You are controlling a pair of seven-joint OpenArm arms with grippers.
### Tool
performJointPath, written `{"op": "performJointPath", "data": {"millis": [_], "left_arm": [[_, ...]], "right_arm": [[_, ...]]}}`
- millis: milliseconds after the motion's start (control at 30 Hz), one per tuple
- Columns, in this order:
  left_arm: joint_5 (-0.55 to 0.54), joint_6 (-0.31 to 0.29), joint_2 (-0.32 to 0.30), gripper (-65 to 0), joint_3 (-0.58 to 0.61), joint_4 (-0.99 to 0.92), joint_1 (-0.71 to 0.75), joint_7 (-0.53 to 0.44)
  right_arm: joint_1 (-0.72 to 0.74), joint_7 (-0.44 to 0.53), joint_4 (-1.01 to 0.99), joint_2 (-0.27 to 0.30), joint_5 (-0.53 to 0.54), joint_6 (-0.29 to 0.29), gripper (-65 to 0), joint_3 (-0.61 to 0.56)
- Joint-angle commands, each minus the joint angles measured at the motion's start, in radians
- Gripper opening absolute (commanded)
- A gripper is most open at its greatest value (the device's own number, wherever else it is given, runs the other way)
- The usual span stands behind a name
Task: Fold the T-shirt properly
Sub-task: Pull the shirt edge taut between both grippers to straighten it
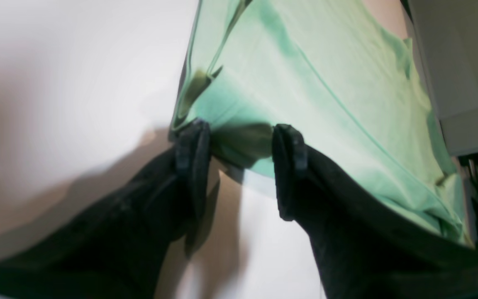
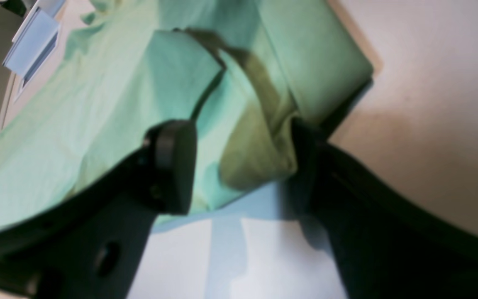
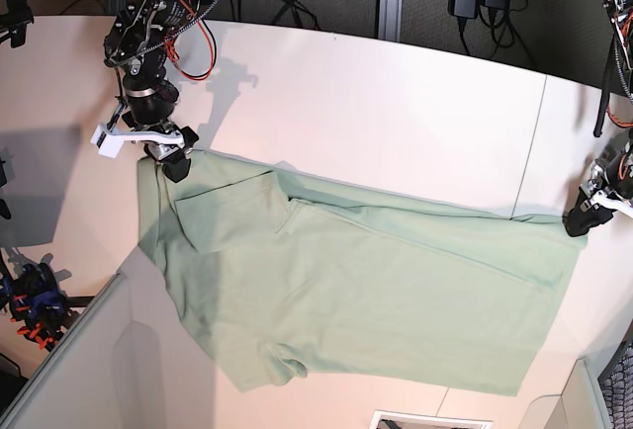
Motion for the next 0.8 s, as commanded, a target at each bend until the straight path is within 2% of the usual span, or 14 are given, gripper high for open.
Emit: {"op": "performJointPath", "data": {"millis": [0, 133, 267, 300, 333, 367, 433, 467, 500, 667, 767], "left_arm": [[0.023, 0.037, 0.003, -36.4, 0.009, 0.006, -0.019, 0.013], [0.075, 0.08, 0.039, -36.4, 0.041, 0.006, -0.044, 0.002], [0.105, 0.096, 0.057, -36.8, 0.055, 0.006, -0.057, 0.002], [0.116, 0.102, 0.059, -39.2, 0.055, 0.006, -0.06, 0.001], [0.135, 0.107, 0.062, -44.8, 0.055, 0.006, -0.06, -0.002], [0.155, 0.106, 0.065, -51.5, 0.055, 0.006, -0.062, -0.007], [0.174, 0.106, 0.072, -63.7, 0.055, 0.006, -0.063, -0.01], [0.174, 0.096, 0.075, -65.0, 0.055, 0.006, -0.062, -0.008], [0.174, 0.072, 0.075, -65.0, 0.055, 0.006, -0.062, -0.008], [0.165, 0.011, 0.063, -65.0, 0.054, 0.006, -0.061, 0.028], [0.101, -0.063, 0.045, -65.0, 0.049, 0.013, -0.05, 0.068]], "right_arm": [[0.015, 0.02, 0.013, 0.008, 0.015, 0.009, -30.3, -0.001], [0.015, 0.02, 0.013, 0.008, 0.015, 0.009, -30.3, -0.002], [0.015, 0.021, 0.013, 0.002, 0.015, 0.009, -30.5, -0.005], [0.015, 0.021, 0.013, 0.002, 0.014, 0.009, -30.6, -0.01], [0.015, 0.022, 0.013, 0.0, 0.013, 0.009, -31.6, -0.015], [0.016, 0.024, 0.013, 0.0, 0.011, 0.009, -35.5, -0.022], [0.016, 0.024, 0.013, 0.0, 0.011, 0.009, -51.2, -0.039], [0.016, 0.024, 0.013, 0.0, 0.011, 0.009, -61.8, -0.048], [0.016, 0.024, 0.013, 0.0, 0.011, 0.009, -65.0, -0.059], [0.014, 0.016, 0.014, 0.001, -0.003, 0.009, -65.0, -0.083], [-0.004, 0.003, 0.031, 0.01, 0.026, 0.01, -65.0, -0.082]]}}
